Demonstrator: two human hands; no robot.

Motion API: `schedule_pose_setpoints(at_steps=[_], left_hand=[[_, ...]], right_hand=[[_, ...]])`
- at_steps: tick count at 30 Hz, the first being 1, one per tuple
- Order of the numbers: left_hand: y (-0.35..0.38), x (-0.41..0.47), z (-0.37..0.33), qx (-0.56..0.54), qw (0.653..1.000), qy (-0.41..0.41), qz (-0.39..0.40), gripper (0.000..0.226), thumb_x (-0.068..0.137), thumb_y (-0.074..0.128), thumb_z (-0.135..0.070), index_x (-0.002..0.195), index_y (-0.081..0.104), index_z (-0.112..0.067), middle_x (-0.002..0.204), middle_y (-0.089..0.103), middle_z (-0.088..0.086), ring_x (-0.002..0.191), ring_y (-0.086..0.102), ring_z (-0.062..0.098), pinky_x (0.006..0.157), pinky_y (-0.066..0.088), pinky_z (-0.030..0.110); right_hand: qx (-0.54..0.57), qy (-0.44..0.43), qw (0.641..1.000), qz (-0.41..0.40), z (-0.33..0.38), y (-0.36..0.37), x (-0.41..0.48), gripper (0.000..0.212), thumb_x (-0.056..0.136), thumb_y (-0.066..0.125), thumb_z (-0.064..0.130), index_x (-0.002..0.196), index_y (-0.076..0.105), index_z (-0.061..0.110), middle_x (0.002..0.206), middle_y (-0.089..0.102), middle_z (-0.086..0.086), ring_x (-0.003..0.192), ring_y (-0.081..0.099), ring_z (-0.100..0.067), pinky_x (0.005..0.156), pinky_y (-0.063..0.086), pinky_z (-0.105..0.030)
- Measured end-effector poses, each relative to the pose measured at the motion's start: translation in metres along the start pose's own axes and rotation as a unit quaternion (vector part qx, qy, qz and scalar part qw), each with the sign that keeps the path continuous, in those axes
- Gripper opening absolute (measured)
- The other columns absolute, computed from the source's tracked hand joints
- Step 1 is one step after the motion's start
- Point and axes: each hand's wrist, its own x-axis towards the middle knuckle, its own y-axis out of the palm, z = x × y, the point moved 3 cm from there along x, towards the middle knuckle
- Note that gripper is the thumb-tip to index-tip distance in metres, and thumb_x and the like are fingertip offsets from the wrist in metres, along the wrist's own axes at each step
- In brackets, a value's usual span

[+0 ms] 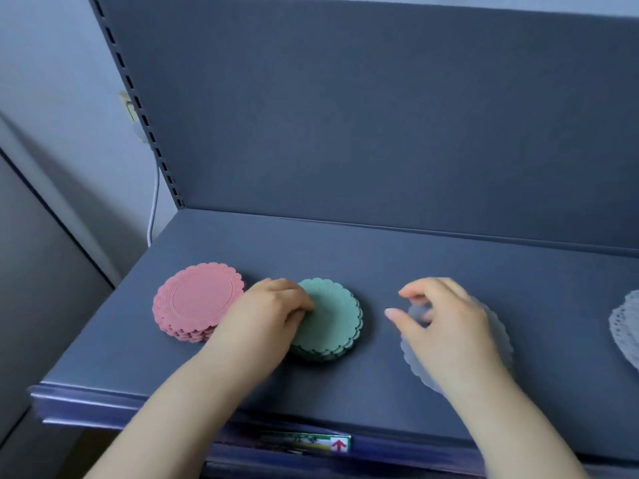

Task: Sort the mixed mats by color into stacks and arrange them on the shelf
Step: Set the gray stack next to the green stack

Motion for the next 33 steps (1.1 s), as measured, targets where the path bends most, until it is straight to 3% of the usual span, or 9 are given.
schedule_pose_setpoints(at_steps=[4,9,15,19,22,25,28,30,33], left_hand=[[0.005,0.002,-0.031,0.032,0.999,-0.024,-0.019,0.022,0.080,0.053,-0.014,0.086,0.073,-0.018,0.084,0.069,-0.004,0.076,0.064,0.023,0.065,0.054,0.031],[0.046,0.015,-0.103,0.026,0.998,0.054,-0.016,0.035,0.085,0.039,-0.026,0.094,0.071,-0.015,0.082,0.066,-0.001,0.075,0.062,0.021,0.068,0.045,0.025],[0.086,0.015,-0.134,0.040,0.998,-0.006,0.042,0.046,0.100,0.037,-0.028,0.145,0.031,-0.022,0.142,0.039,-0.003,0.125,0.037,0.020,0.103,0.025,0.021],[0.091,0.016,-0.134,0.021,0.998,-0.027,0.049,0.042,0.100,0.036,-0.021,0.142,0.038,-0.026,0.146,0.037,-0.004,0.128,0.037,0.020,0.104,0.023,0.019],[0.089,0.020,-0.133,-0.002,0.998,-0.037,0.055,0.040,0.098,0.042,-0.017,0.138,0.046,-0.024,0.140,0.043,-0.004,0.125,0.042,0.020,0.104,0.028,0.020],[0.089,0.019,-0.131,-0.021,0.998,-0.047,0.046,0.039,0.097,0.045,-0.014,0.135,0.049,-0.024,0.135,0.048,-0.003,0.121,0.046,0.019,0.099,0.030,0.018],[0.090,0.016,-0.133,-0.028,0.998,-0.049,0.034,0.039,0.097,0.045,-0.013,0.134,0.050,-0.023,0.133,0.050,-0.003,0.118,0.048,0.019,0.097,0.032,0.018],[0.091,0.016,-0.133,-0.027,0.998,-0.051,0.033,0.040,0.097,0.045,-0.012,0.135,0.050,-0.024,0.133,0.051,-0.003,0.118,0.049,0.019,0.097,0.034,0.019],[0.090,0.018,-0.133,-0.020,0.998,-0.052,0.024,0.040,0.097,0.045,-0.012,0.135,0.050,-0.024,0.134,0.050,-0.003,0.119,0.049,0.018,0.094,0.032,0.016]], right_hand=[[0.011,0.058,0.998,-0.006,-0.050,-0.048,0.011,0.024,0.075,0.074,0.023,0.094,0.060,0.027,0.100,0.056,0.011,0.088,0.055,-0.010,0.076,0.035,-0.022],[0.006,0.093,0.983,0.161,-0.090,-0.054,0.012,0.062,0.072,0.073,0.041,0.127,0.047,0.031,0.126,0.045,0.014,0.116,0.045,-0.008,0.092,0.037,-0.026],[0.066,0.112,0.964,0.233,-0.098,-0.053,0.012,0.086,0.066,0.076,0.046,0.139,0.032,0.029,0.142,0.037,0.009,0.128,0.037,-0.011,0.097,0.034,-0.026],[-0.079,0.119,0.935,0.325,-0.093,-0.055,0.030,0.092,0.059,0.075,0.059,0.133,0.038,0.018,0.132,0.045,0.003,0.115,0.048,-0.016,0.088,0.041,-0.028],[-0.069,0.133,0.914,0.376,-0.093,-0.051,0.041,0.087,0.034,0.077,0.069,0.098,0.052,0.015,0.094,0.058,-0.001,0.078,0.061,-0.019,0.071,0.052,-0.033],[-0.040,0.145,0.908,0.391,-0.096,-0.047,0.044,0.080,0.027,0.080,0.067,0.079,0.046,0.017,0.071,0.050,0.000,0.059,0.050,-0.019,0.056,0.042,-0.028],[-0.043,0.132,0.915,0.380,-0.095,-0.047,0.042,0.087,0.034,0.078,0.069,0.098,0.052,0.014,0.094,0.058,0.001,0.080,0.058,-0.017,0.071,0.049,-0.032],[-0.079,0.115,0.923,0.359,-0.094,-0.049,0.039,0.092,0.051,0.075,0.066,0.121,0.045,0.014,0.120,0.050,0.003,0.099,0.050,-0.015,0.084,0.044,-0.030],[-0.102,0.086,0.935,0.327,-0.087,-0.052,0.037,0.094,0.061,0.073,0.060,0.133,0.034,0.013,0.130,0.042,0.002,0.108,0.045,-0.017,0.089,0.042,-0.030]])
